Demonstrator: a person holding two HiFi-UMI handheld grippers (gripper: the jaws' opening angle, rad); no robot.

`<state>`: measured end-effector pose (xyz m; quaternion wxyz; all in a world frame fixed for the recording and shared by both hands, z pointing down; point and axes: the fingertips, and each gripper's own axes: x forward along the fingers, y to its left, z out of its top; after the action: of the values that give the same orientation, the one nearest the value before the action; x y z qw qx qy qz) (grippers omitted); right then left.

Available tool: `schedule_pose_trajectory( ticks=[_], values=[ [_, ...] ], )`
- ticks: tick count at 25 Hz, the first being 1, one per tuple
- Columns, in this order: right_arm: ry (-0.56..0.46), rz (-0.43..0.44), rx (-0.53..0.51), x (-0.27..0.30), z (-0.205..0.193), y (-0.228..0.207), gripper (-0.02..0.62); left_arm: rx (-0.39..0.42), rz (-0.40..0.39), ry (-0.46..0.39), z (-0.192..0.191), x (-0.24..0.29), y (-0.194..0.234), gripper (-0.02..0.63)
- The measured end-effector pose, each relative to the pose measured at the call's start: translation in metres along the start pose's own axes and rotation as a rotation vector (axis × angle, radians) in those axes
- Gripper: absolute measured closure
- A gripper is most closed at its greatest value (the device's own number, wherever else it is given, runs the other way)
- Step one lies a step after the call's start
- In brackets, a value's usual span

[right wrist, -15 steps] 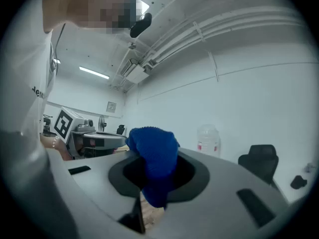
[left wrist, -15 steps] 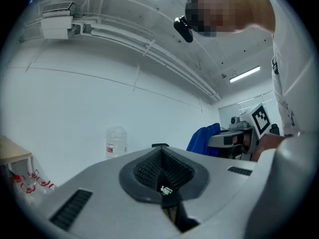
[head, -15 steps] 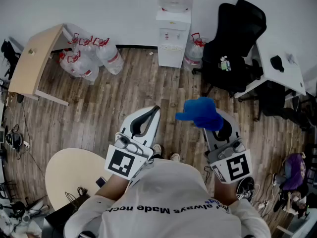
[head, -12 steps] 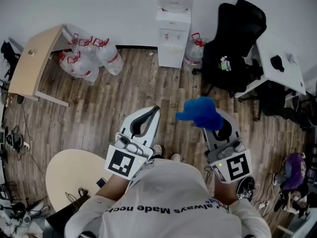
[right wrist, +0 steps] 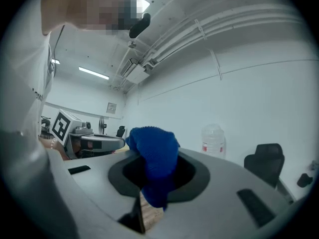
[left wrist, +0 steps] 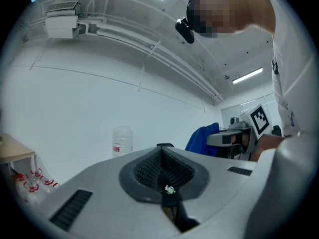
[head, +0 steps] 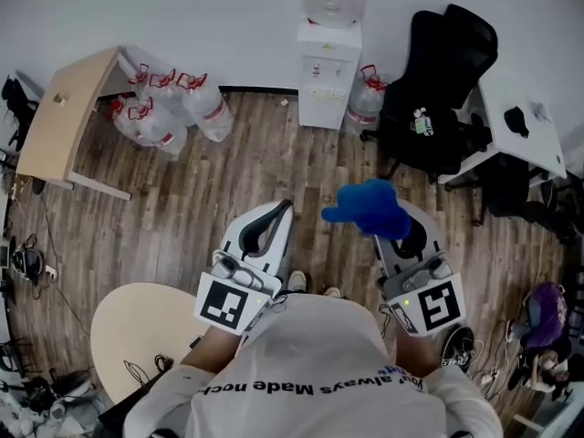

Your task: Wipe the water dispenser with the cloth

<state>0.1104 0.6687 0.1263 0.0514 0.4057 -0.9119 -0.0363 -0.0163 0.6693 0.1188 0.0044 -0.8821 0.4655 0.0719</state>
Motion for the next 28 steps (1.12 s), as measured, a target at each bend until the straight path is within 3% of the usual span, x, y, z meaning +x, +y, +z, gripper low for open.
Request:
schedule_pose_trajectory(
  ticks=[8,14,28],
  values=[
    [0.022,-0.003,0.024,0.030,-0.010,0.018,0.512,-0.014,0.007,0.009,-0.009,-0.013,0.036,0.588],
    [0.031,0.002,0.033,0.046,-0.017,0.006,0.512,-0.013,0.021,0.018,-0.015,0.001,0.050,0.586],
    [0.010,-0.012,0.061,0.097,-0.026,-0.101,0.512,0.001,-0.009,0.027,-0.023,0.124,0.071,0.586]
  ],
)
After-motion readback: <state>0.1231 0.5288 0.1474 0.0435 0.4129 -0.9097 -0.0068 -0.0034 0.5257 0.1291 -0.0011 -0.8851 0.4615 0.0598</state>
